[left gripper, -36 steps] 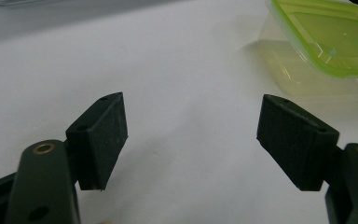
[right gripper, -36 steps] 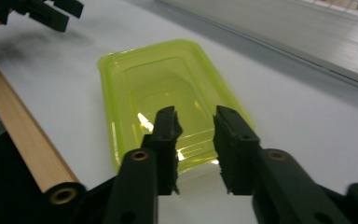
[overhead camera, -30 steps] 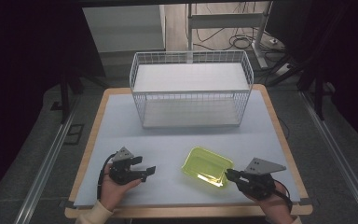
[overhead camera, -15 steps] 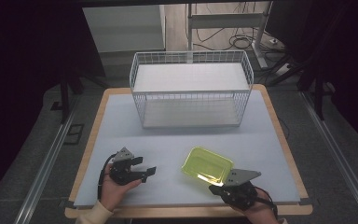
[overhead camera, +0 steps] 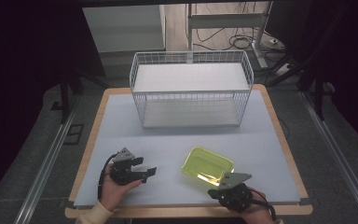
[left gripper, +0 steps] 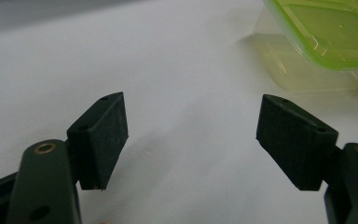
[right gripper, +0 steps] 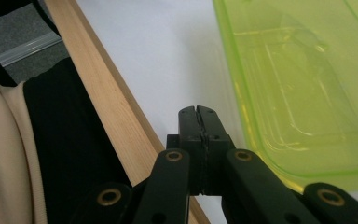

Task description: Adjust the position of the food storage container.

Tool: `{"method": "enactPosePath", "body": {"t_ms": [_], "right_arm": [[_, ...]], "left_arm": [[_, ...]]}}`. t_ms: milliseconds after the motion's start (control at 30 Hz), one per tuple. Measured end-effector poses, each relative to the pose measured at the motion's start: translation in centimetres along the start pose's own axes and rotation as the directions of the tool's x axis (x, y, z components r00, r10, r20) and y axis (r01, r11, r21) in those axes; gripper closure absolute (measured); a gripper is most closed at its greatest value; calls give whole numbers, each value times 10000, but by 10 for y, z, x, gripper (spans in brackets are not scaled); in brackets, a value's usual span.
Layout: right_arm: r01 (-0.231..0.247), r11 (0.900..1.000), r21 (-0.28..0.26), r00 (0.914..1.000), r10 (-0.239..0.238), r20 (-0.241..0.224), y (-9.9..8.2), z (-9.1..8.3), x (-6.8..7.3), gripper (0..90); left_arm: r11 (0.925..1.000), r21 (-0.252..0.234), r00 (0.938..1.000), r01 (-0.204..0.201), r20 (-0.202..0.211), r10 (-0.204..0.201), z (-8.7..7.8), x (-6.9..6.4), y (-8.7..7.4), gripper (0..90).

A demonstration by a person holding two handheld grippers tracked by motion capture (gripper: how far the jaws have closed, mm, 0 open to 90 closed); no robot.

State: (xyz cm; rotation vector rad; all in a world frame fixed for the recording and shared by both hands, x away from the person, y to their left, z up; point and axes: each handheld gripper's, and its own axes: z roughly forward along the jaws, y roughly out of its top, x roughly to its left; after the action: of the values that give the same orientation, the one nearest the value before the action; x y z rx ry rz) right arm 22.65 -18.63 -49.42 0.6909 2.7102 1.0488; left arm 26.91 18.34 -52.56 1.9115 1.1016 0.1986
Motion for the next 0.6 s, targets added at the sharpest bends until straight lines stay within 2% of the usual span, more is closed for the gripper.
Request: {"method": "enactPosePath", "body": {"t_ms": [300,600], "right_arm": [[-236,9995,221,9995,232,209,-4,0,-8,899],[-505,9986,155,9974,496,524,-7,-5,-17,899]], "left_arm": [[10000,3,10000,3,13,-3,0,0,0,249],[10000,9,10000,8,24,-8,1,0,0,249]]}}
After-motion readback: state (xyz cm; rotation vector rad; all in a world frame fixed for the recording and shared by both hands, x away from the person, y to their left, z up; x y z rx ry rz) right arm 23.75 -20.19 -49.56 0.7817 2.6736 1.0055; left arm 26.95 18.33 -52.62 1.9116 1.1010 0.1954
